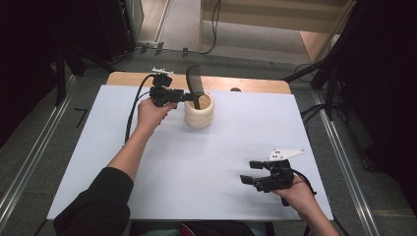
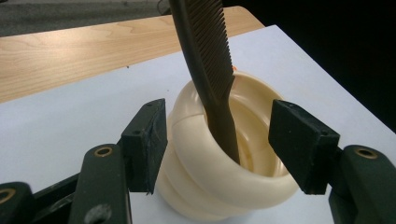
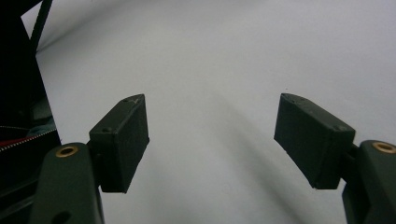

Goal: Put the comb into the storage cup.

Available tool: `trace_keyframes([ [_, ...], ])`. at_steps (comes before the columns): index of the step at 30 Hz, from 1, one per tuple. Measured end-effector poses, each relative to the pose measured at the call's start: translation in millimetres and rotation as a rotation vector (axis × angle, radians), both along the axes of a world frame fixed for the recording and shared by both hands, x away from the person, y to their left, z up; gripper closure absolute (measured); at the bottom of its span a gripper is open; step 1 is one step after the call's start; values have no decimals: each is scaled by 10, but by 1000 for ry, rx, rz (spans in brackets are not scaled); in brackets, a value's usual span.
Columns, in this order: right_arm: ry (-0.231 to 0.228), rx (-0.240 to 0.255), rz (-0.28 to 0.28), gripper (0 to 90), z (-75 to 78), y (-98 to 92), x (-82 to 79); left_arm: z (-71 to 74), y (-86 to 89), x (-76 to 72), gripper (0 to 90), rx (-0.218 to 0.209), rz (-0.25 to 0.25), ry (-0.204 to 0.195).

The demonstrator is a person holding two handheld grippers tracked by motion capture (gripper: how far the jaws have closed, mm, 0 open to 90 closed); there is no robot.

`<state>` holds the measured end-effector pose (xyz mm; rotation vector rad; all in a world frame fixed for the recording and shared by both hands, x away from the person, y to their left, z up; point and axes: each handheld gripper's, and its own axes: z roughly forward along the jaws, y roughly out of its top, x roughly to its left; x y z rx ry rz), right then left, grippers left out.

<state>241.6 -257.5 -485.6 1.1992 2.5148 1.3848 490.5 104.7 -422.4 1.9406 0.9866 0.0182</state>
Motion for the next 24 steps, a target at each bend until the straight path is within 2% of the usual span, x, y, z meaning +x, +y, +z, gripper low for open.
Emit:
trace_keyframes([
  [4, 0, -1, 0, 243, -4, 3, 0, -3, 71, -29, 380, -5, -1, 11],
  [9, 4, -2, -2, 243, -8, 6, 3, -19, 158, -58, 369, -34, -10, 46],
  [11, 7, -2, -2, 243, -10, 8, 3, -28, 190, -79, 370, -38, -10, 38],
  [18, 9, -4, -2, 243, -17, 12, 4, -65, 278, -143, 359, -62, -17, 53],
  [22, 11, -7, -3, 243, -17, 11, 4, -89, 313, -184, 338, -96, -34, 70],
  [24, 11, -7, -4, 243, -19, 11, 4, -97, 324, -207, 320, -94, -50, 68],
])
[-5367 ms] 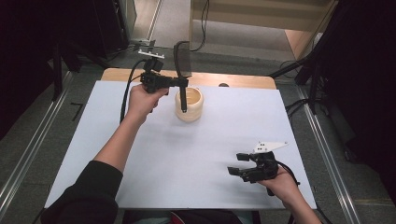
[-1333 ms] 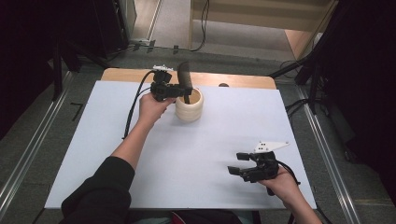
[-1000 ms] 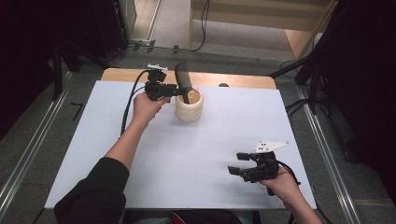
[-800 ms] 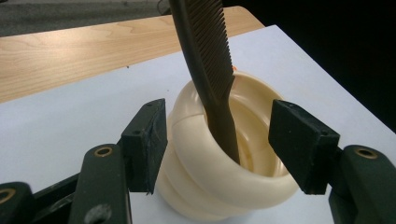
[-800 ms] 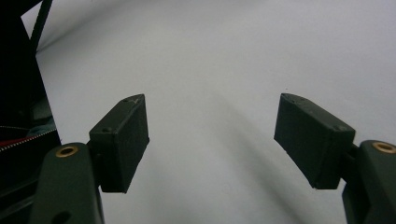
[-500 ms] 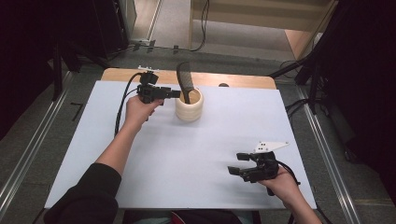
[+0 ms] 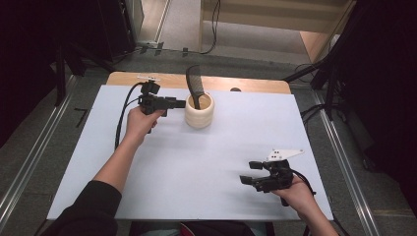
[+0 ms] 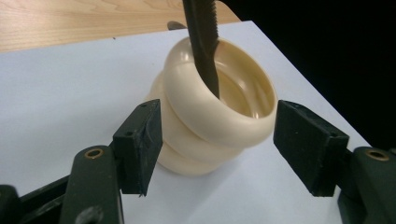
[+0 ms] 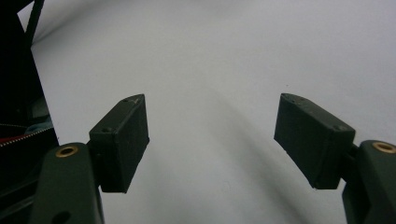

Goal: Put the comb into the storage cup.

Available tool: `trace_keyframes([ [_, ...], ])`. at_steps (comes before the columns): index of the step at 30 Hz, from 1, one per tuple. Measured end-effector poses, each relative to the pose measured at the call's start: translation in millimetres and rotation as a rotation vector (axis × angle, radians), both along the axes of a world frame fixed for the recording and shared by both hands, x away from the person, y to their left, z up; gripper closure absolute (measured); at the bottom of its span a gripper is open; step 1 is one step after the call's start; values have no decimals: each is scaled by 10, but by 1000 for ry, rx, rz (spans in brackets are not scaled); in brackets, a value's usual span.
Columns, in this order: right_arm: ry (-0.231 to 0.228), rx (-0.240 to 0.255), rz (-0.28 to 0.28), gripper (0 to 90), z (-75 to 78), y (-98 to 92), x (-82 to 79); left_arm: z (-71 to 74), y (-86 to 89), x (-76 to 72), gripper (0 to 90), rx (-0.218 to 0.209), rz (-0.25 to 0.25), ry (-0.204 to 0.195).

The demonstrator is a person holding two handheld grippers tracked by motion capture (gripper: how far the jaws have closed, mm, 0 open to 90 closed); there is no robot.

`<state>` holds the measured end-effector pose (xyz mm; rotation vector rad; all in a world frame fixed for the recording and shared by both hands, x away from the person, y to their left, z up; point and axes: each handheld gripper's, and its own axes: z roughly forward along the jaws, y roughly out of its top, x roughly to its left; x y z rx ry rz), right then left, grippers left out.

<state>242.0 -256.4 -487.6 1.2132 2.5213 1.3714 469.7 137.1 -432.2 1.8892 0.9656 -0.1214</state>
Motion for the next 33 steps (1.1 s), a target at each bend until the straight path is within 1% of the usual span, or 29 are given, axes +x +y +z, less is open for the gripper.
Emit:
trace_keyframes([
  [1, 2, -1, -2, 243, -1, 1, 0, -4, 0, -13, 316, -5, 3, 5],
  [3, 0, -3, 1, 243, -2, 1, 1, -12, 0, -40, 316, -10, -4, 3],
  [5, 1, -2, 0, 243, -2, 2, 0, -16, -6, -73, 316, -1, -7, -5],
  [9, 2, -4, 1, 243, -4, 2, 1, -33, -19, -128, 316, 0, -16, -3],
  [14, 2, -4, -1, 243, -4, 0, 0, -74, -27, -200, 316, 17, -27, -6],
  [17, 1, -5, 1, 243, -6, -2, 1, -105, -27, -236, 316, 25, -35, 12],
  [20, 1, -4, 0, 243, -5, -2, -1, -133, -19, -289, 316, 37, -46, 9],
  [23, 1, -4, 0, 243, -5, -2, -1, -153, 2, -332, 316, 32, -47, 16],
  [29, 0, -3, 0, 243, -4, 1, -3, -179, 48, -411, 316, 50, -42, 14],
  [30, 0, -3, 1, 243, -4, 0, -3, -181, 60, -426, 316, 59, -42, 15],
  [33, 0, -2, 3, 243, -3, -1, -5, -195, 108, -478, 316, 62, -42, 21],
])
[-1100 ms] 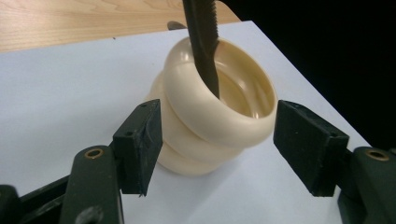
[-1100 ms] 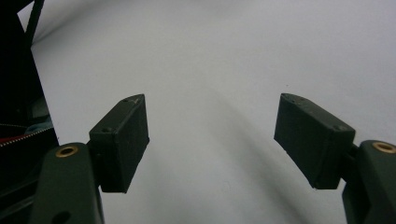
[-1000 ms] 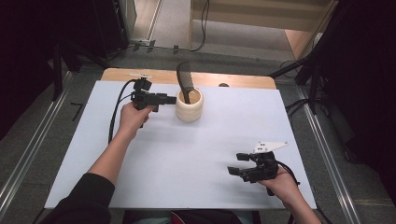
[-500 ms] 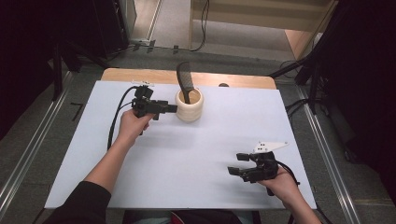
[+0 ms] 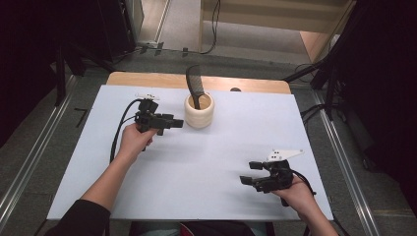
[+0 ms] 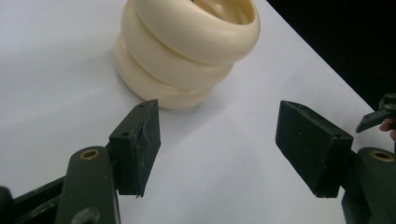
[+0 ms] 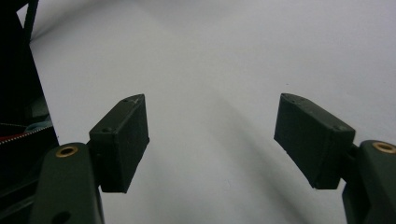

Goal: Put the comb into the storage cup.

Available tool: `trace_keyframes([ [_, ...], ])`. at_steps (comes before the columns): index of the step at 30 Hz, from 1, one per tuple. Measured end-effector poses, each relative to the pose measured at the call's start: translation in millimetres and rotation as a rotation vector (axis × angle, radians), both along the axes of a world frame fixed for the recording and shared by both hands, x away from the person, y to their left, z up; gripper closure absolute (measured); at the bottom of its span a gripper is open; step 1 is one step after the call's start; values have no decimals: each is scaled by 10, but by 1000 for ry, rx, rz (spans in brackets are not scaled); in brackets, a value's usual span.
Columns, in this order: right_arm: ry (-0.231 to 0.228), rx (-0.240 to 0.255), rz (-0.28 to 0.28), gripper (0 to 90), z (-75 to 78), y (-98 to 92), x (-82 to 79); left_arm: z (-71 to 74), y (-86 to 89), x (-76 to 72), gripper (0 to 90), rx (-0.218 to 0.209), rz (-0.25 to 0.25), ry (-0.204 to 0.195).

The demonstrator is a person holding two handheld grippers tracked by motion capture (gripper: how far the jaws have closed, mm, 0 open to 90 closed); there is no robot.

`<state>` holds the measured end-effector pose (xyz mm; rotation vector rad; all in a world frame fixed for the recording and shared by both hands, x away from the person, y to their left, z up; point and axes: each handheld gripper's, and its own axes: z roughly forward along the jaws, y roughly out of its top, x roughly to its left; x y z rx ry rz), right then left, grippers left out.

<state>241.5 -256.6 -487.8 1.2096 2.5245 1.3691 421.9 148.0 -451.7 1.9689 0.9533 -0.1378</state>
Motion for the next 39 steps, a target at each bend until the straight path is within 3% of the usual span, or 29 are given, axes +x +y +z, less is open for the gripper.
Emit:
trace_keyframes([
  [9, 5, -4, 0, 243, -4, 5, 3, 23, 105, -157, 316, -9, -1, -10],
  [26, 2, -3, 1, 243, -12, -5, 9, 61, 87, -455, 315, -17, -40, -15],
  [39, 5, -3, 2, 243, -12, -7, 9, 10, 95, -680, 314, 4, -61, -15],
])
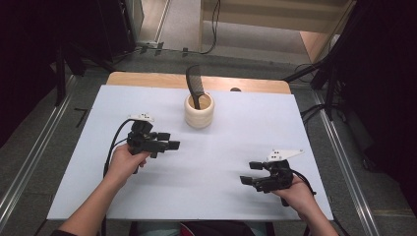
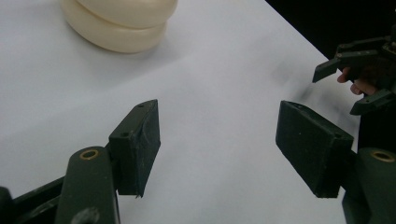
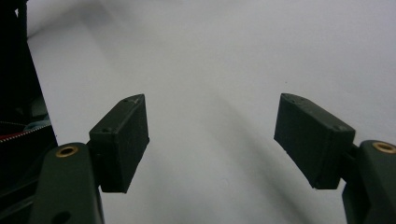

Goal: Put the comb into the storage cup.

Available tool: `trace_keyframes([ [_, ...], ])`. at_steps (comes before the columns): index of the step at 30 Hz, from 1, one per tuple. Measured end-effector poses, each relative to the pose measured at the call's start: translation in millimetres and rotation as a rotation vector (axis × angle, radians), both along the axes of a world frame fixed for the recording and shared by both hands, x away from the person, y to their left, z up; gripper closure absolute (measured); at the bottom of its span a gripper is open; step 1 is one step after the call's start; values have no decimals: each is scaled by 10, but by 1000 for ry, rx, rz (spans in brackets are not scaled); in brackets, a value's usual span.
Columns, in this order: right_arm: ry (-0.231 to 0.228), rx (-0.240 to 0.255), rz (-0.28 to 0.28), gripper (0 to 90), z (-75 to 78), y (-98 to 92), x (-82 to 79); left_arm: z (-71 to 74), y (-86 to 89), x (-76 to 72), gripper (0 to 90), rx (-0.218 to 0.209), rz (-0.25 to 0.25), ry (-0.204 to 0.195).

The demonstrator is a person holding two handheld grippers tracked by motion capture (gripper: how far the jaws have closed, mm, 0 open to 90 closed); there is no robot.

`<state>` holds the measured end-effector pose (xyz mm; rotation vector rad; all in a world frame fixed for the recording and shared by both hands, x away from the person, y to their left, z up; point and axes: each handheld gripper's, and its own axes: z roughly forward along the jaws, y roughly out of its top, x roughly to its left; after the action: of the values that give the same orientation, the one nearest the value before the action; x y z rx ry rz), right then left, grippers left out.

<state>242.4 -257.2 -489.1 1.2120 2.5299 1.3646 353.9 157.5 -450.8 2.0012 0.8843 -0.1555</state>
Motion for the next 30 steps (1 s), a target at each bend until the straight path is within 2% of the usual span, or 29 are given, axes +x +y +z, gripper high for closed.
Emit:
trace_keyframes([
  [8, 0, -3, 3, 243, -3, -2, 2, -30, 23, -113, 314, 8, -17, 9],
  [11, 2, -4, 2, 243, -4, 1, 1, -30, 35, -159, 314, 8, -11, 2],
  [16, 3, -3, 3, 243, -4, 6, -1, -32, 65, -220, 314, 0, -12, 14],
  [20, 2, -5, 3, 243, -5, 5, -1, -34, 95, -269, 314, 10, -13, 9],
  [30, 3, -7, 2, 243, -7, -1, 1, -59, 187, -374, 314, 21, -11, 24],
])
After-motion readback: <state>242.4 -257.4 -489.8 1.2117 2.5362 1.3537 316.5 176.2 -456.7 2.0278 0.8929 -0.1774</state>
